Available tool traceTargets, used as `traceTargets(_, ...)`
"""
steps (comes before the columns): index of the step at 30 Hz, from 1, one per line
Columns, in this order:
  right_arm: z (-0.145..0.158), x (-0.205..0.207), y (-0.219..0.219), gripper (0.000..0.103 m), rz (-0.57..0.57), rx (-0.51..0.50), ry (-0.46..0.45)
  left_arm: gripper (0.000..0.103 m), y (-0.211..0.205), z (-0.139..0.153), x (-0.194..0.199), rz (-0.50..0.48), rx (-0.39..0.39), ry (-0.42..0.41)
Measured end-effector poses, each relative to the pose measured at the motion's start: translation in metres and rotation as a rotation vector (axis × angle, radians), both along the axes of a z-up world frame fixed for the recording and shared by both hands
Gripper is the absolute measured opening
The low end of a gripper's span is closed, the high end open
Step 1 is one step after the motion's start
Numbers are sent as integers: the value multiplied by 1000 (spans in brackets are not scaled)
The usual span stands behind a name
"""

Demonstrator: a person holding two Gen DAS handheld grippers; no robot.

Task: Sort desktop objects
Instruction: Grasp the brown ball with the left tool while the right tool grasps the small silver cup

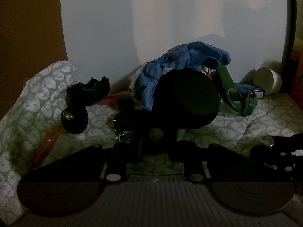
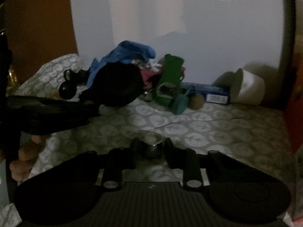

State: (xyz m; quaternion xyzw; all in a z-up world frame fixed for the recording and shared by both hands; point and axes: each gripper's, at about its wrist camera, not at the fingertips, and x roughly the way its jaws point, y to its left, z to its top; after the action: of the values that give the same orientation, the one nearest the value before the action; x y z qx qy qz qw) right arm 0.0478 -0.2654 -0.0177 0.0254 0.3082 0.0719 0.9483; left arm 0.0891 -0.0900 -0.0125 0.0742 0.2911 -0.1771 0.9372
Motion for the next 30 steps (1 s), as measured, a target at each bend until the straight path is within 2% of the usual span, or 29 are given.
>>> traceTargets(9, 6, -13, 0, 22, -22, -43, -81, 24, 8, 4, -22, -7, -8, -40)
traceTargets(12, 7, -15, 0, 23, -19, -49, -89, 24, -9, 14, -16, -1, 2, -48)
traceTargets(23, 9, -21, 2, 23, -42, -52, -100, 24, -12, 29, -34, 25, -7, -65)
traceTargets(30, 21, -35, -6, 23, -61, -19, -127, 24, -27, 40, -50, 7, -24, -90)
